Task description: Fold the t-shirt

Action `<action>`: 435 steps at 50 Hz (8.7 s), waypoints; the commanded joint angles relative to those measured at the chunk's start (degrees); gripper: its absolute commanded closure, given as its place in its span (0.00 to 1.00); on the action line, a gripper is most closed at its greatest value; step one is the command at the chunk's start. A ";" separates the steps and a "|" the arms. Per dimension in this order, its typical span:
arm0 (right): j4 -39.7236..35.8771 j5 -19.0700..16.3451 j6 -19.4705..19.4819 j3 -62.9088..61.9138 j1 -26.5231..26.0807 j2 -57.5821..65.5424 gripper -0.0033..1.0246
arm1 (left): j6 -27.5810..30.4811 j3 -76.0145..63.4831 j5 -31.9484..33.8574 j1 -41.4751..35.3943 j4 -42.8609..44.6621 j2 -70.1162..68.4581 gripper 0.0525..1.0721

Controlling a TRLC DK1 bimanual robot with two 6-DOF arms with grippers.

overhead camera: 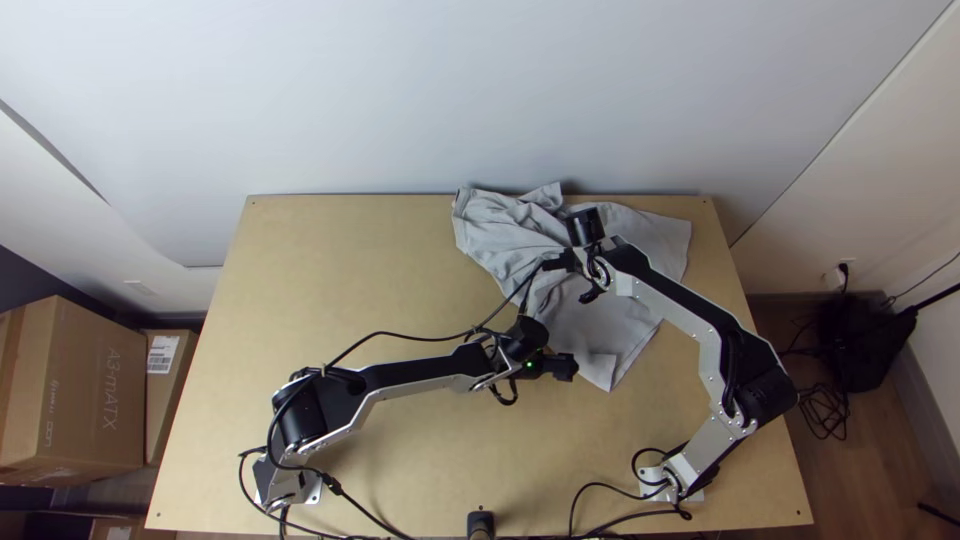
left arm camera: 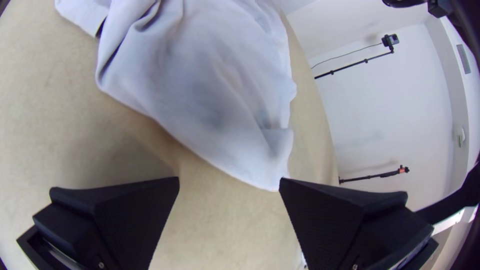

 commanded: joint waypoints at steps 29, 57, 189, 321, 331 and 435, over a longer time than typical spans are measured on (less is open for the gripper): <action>2.46 0.72 0.29 -2.34 -0.84 -3.71 0.98 | 3.48 8.19 -6.45 -0.89 -9.20 8.48 0.98; 1.49 0.55 6.00 -2.60 -1.89 -4.24 0.98 | 21.67 -21.43 4.98 10.80 -21.60 -31.33 0.98; -38.85 -12.81 14.79 48.02 18.32 25.12 0.60 | 32.66 -37.07 8.85 19.59 -33.11 -61.57 0.98; -39.29 -2.79 10.92 55.40 20.43 38.74 0.58 | 32.83 -36.02 8.67 19.15 -32.76 -65.52 0.98; -39.81 -0.86 10.84 54.26 20.61 39.79 0.59 | 32.83 -35.49 8.58 19.24 -33.02 -65.52 0.98; -20.65 -2.26 2.84 51.89 -5.06 -16.19 0.97 | 57.27 18.04 -13.74 63.54 -18.87 -51.81 0.98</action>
